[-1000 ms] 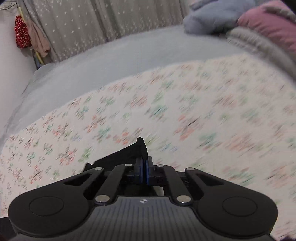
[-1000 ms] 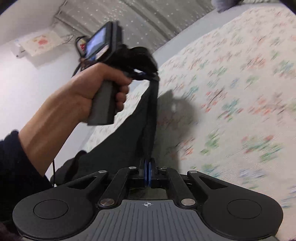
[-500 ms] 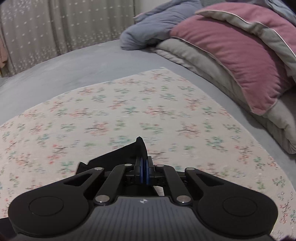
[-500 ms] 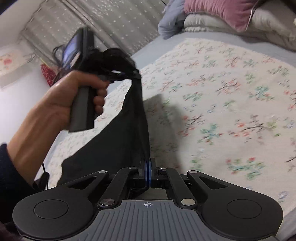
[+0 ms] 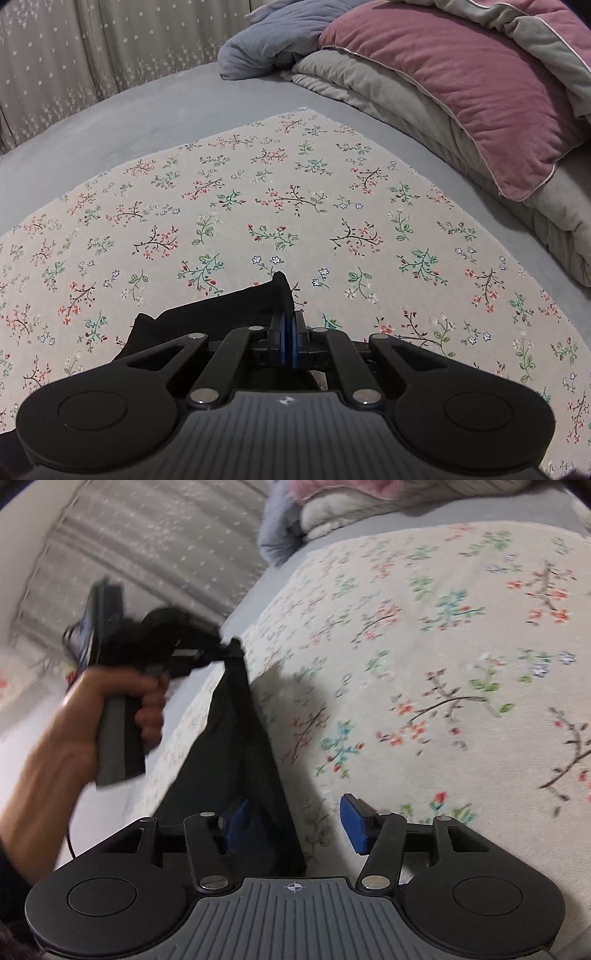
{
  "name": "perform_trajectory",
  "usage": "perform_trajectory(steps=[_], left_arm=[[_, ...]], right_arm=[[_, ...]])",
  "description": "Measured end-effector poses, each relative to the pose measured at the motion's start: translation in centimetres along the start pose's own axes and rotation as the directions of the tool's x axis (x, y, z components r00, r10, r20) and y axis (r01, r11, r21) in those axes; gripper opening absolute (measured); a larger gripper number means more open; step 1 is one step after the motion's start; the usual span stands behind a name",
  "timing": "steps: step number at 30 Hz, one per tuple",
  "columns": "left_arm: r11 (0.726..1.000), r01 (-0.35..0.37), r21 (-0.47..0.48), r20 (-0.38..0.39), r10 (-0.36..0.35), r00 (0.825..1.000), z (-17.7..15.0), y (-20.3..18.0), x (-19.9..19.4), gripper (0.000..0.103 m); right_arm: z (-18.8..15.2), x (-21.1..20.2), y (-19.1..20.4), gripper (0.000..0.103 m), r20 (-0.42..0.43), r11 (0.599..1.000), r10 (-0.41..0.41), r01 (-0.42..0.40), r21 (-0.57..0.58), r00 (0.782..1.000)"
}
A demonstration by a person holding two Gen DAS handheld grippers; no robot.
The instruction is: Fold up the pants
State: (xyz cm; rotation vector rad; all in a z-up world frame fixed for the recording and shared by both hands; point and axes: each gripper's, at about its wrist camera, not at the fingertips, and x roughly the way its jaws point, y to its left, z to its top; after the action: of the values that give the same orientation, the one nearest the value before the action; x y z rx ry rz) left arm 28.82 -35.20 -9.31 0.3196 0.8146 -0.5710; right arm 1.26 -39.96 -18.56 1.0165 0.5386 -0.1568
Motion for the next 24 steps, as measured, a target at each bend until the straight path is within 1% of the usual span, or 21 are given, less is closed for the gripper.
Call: perform_trajectory(steps=[1,2,3,5,8,10,11,12,14,15,17,18,20,24], left_arm=[[1.000,0.005,-0.002,-0.003,-0.005,1.000,0.1,0.0,0.2,0.017],[1.000,0.015,-0.007,-0.010,-0.016,1.000,0.1,0.1,0.3,0.017],[1.000,0.021,-0.009,-0.010,-0.021,1.000,0.1,0.2,0.5,0.017],[1.000,0.024,-0.008,-0.003,-0.024,1.000,0.1,0.3,0.4,0.017],[0.998,0.055,-0.035,0.008,-0.055,0.998,0.3,1.2,-0.1,0.017],[0.994,0.087,-0.058,0.025,-0.086,0.996,0.5,2.2,-0.9,0.017],[0.993,0.105,-0.062,0.039,-0.103,0.994,0.6,2.8,-1.5,0.017],[0.990,0.125,-0.063,0.056,-0.122,0.991,0.6,3.6,-2.3,0.017],[0.984,0.166,-0.068,0.090,-0.159,0.983,0.5,5.4,-3.8,0.016],[0.979,0.191,-0.071,0.109,-0.183,0.977,0.4,6.5,-4.7,0.016],[0.971,0.221,-0.086,0.141,-0.208,0.968,0.0,8.9,-6.4,0.017],[0.968,0.230,-0.099,0.154,-0.214,0.965,-0.2,10.2,-7.2,0.017],[0.963,0.240,-0.122,0.175,-0.217,0.960,-0.7,12.8,-8.7,0.017],[0.962,0.213,-0.172,0.193,-0.179,0.965,-2.4,18.0,-10.8,0.017]], right_arm=[[-0.2,0.3,0.2,0.019,-0.009,1.000,-0.005,0.005,-0.010,1.000],[-0.2,0.4,0.0,0.003,-0.021,1.000,0.003,-0.003,0.009,1.000],[-0.4,0.3,-0.2,0.003,-0.014,0.999,0.017,-0.017,0.033,1.000],[-0.6,-0.1,0.2,0.003,0.018,1.000,0.010,-0.010,0.013,1.000],[-1.0,-1.0,3.0,0.003,0.071,0.996,-0.011,0.018,-0.091,0.997],[-1.4,-1.4,5.1,0.003,0.110,0.982,-0.034,0.053,-0.179,0.993],[-1.4,-2.0,5.0,0.003,0.125,0.975,-0.038,0.063,-0.211,0.991],[-1.7,-2.3,6.0,0.003,0.143,0.964,-0.036,0.072,-0.254,0.989],[-2.4,-2.9,8.3,0.003,0.169,0.940,-0.007,0.064,-0.334,0.986],[-2.8,-3.2,9.4,0.003,0.169,0.926,0.019,0.047,-0.373,0.985],[-3.9,-3.6,11.8,0.003,0.167,0.893,0.056,0.026,-0.449,0.984],[-4.5,-3.4,13.2,0.003,0.166,0.872,0.068,0.023,-0.489,0.984],[-5.5,-2.6,15.3,0.003,0.148,0.846,0.092,0.001,-0.534,0.985],[-7.9,-0.8,19.1,0.003,0.118,0.791,0.123,-0.026,-0.611,0.985]])
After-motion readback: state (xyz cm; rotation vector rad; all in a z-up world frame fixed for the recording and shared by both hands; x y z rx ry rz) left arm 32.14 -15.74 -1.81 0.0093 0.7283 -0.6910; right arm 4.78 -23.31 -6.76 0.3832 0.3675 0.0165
